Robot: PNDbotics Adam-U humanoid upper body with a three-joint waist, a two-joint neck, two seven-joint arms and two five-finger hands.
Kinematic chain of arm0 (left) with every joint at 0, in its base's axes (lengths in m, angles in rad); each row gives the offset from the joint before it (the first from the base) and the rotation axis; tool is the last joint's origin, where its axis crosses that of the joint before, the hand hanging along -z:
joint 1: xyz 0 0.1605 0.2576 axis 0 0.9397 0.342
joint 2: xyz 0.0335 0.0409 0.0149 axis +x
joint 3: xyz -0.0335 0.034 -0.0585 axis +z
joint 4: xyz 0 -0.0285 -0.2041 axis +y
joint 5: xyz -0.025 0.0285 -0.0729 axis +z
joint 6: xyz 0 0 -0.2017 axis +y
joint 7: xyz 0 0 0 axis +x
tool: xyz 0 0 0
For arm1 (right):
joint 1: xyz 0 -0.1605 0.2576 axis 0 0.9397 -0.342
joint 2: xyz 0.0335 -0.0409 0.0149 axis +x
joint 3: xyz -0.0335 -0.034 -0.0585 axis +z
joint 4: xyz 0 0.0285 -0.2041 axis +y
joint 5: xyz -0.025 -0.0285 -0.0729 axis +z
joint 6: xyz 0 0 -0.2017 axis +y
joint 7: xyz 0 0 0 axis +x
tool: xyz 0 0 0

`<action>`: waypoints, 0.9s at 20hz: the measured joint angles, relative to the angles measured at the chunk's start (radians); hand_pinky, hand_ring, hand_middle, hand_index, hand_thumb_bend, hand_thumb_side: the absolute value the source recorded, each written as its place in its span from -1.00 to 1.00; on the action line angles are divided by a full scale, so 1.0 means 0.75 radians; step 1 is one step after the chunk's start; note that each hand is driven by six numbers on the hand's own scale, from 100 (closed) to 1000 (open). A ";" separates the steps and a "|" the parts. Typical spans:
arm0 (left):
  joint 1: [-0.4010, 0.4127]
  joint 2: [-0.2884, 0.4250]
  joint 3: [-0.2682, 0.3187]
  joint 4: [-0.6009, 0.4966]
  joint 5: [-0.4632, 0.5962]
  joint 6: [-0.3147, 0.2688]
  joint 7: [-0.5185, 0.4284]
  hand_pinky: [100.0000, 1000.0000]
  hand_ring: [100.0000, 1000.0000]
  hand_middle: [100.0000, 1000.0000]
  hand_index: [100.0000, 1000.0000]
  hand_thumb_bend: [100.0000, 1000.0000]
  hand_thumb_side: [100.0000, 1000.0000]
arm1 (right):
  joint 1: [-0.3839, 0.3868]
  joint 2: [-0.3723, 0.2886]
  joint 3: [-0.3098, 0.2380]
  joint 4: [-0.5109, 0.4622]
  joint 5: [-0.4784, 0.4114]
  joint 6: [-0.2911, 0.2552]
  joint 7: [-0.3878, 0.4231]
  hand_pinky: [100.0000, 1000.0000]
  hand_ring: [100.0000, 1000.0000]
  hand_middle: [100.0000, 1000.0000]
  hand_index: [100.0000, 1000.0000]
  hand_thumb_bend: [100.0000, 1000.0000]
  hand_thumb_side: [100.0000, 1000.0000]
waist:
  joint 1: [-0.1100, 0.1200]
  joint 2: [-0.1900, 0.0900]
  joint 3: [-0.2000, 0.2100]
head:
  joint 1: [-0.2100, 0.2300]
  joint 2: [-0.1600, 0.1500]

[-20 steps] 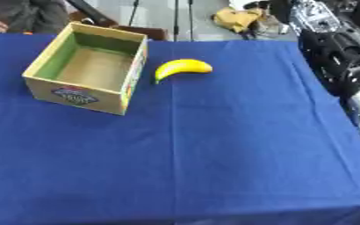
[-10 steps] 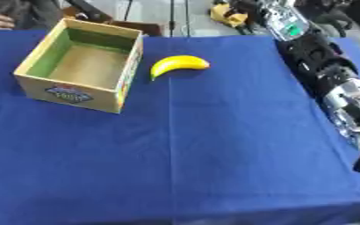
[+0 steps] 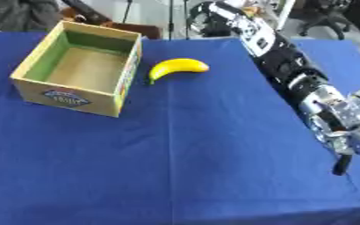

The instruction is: Pick up objects on the table and place them in the box.

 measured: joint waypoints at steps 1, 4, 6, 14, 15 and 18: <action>-0.001 0.000 0.000 0.000 0.000 0.000 0.000 0.08 0.01 -0.09 0.09 -0.36 0.74 | -0.002 0.008 0.005 0.005 0.026 -0.012 -0.001 0.66 1.00 0.80 0.52 -0.95 0.01 | -0.001 0.000 0.004 | -0.003 -0.004; -0.003 -0.001 -0.005 -0.003 0.000 0.000 -0.002 0.08 0.01 -0.09 0.09 -0.36 0.74 | -0.012 0.036 0.015 0.019 0.104 -0.045 0.002 0.65 0.99 0.79 0.54 -0.88 -0.04 | -0.003 0.006 0.014 | -0.011 -0.008; -0.004 -0.001 -0.007 -0.003 0.000 0.000 -0.004 0.08 0.01 -0.09 0.09 -0.36 0.74 | -0.019 0.051 0.019 0.027 0.148 -0.066 0.004 0.64 0.98 0.77 0.53 -0.85 -0.08 | -0.003 0.009 0.020 | -0.015 -0.010; -0.005 -0.011 -0.007 -0.005 0.000 0.000 -0.006 0.08 0.01 -0.09 0.09 -0.35 0.74 | -0.026 0.091 0.023 0.059 0.286 -0.112 -0.010 0.58 0.88 0.73 0.53 -0.77 -0.12 | -0.002 0.021 0.031 | -0.034 -0.017; -0.005 -0.011 -0.007 -0.005 0.000 0.000 -0.006 0.08 0.01 -0.09 0.09 -0.34 0.73 | -0.026 0.093 0.023 0.063 0.296 -0.115 -0.012 0.58 0.88 0.72 0.53 -0.66 -0.20 | -0.002 0.023 0.031 | -0.036 -0.017; -0.005 -0.011 -0.007 -0.005 0.000 0.000 -0.006 0.08 0.01 -0.09 0.09 -0.34 0.74 | -0.025 0.098 0.024 0.075 0.326 -0.124 -0.007 0.58 0.88 0.72 0.54 -0.61 -0.18 | -0.002 0.024 0.028 | -0.038 -0.017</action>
